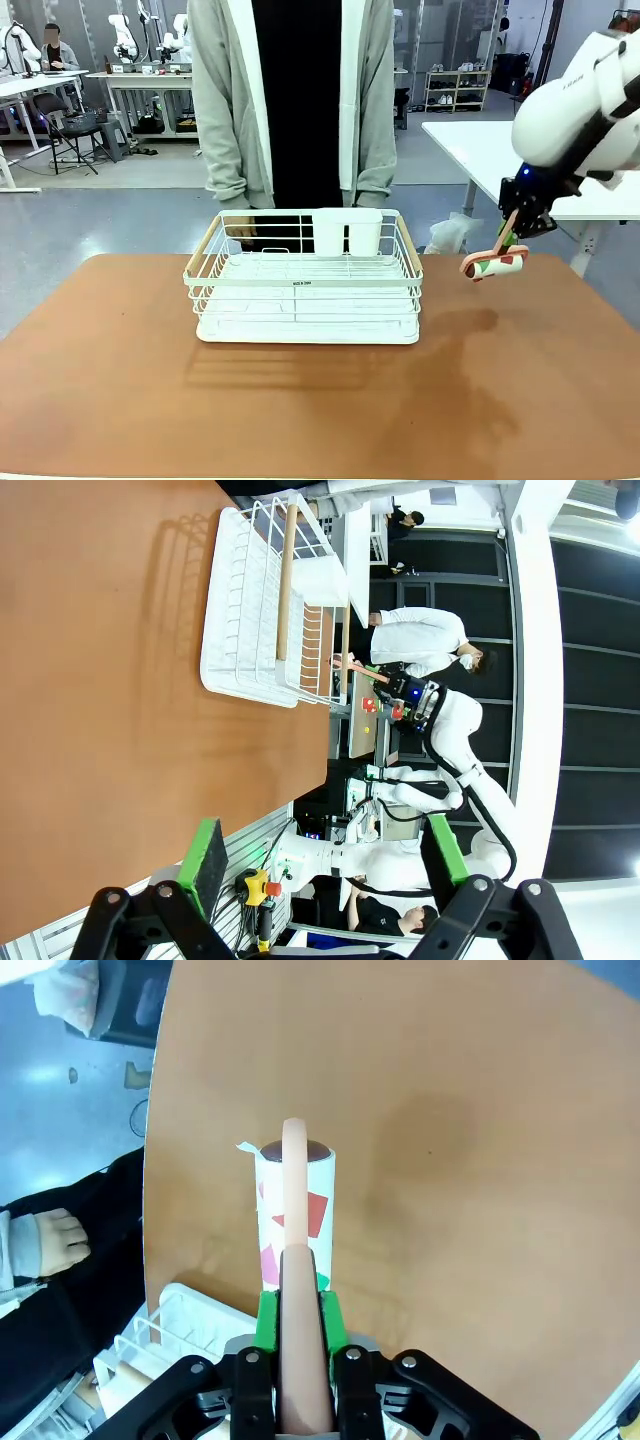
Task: Clean the table.
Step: Place the Lint Roller down when the Dish drying rack is positioned in the middle of the table.
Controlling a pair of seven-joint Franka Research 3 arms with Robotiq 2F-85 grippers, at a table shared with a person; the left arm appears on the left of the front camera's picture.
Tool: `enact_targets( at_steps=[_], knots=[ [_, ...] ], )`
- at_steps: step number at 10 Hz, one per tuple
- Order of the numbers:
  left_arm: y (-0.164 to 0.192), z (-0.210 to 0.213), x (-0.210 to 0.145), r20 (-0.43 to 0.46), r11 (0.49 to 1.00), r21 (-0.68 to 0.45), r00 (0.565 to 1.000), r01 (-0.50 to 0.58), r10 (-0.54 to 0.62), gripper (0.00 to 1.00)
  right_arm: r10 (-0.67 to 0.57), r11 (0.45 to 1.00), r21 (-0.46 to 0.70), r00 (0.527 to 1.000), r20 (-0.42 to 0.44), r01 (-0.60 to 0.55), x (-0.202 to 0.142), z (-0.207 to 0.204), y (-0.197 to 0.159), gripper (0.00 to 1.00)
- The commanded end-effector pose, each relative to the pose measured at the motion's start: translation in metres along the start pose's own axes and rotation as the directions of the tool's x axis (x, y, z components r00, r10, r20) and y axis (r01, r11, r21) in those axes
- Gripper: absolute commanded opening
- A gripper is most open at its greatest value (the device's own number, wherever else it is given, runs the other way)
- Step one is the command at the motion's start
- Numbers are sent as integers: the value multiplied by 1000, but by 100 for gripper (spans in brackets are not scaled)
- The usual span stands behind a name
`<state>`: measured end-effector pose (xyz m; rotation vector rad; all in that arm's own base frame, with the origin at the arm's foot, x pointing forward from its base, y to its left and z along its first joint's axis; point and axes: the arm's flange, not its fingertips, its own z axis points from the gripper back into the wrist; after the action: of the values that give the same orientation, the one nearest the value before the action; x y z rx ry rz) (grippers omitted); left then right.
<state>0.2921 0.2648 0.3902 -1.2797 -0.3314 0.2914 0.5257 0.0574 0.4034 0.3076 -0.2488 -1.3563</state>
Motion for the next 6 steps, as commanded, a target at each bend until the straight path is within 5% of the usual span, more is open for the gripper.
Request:
enact_targets(
  at_steps=[1,6],
  knots=[
    [0,3,-5,-10,1000,-9,1000,23,-23,100,-80,993,87,997,15,78,-7,-11,9,21],
    [0,3,-5,-10,1000,-9,1000,23,-23,100,-122,990,63,992,-37,124,0,-50,21,21]
  ],
)
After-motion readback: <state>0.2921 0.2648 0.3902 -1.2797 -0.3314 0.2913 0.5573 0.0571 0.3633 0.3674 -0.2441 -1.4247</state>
